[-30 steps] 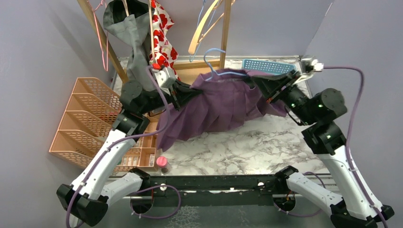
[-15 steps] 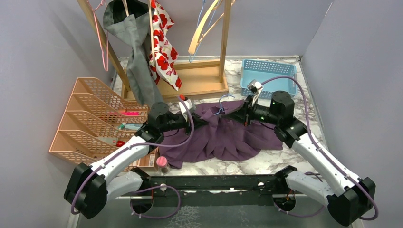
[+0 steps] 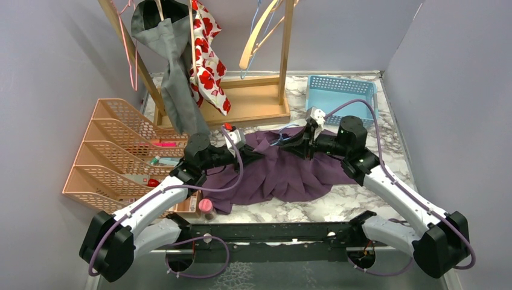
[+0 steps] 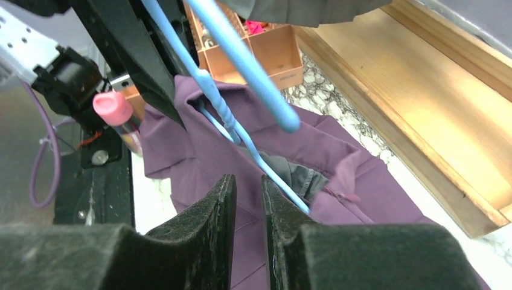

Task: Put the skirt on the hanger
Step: Hang the skirt on the hanger.

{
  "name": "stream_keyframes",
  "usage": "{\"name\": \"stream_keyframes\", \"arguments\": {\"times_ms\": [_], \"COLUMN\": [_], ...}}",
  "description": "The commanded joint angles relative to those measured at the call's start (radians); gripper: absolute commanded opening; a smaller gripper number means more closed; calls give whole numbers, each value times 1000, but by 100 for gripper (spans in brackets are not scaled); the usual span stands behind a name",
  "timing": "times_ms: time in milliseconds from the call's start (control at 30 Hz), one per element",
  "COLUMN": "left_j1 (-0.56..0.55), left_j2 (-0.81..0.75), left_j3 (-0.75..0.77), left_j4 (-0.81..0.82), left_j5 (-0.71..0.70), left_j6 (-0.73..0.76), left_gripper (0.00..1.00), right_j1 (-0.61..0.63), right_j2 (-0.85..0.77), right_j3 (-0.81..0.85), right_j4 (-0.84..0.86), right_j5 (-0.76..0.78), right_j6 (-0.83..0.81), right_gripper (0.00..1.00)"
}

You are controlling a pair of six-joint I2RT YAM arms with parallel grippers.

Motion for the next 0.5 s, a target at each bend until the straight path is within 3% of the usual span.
{"name": "stream_keyframes", "arguments": {"times_ms": [0, 133, 300, 467], "left_j1": [-4, -4, -3, 1], "left_j2": [-9, -11, -23, -61], "left_j3": [27, 26, 30, 28], "left_j4": [120, 118, 103, 47], "left_j5": [105, 110, 93, 42], "left_j6": [19, 12, 7, 8], "left_gripper": [0, 0, 0, 0], "right_j1": [4, 4, 4, 4], "right_j2": [38, 56, 52, -2], "right_j3": [38, 51, 39, -4], "right_j4": [1, 13, 74, 160], "right_j5": [-71, -44, -21, 67], "right_j6": [-171, -213, -218, -165], "right_gripper": [27, 27, 2, 1]}}
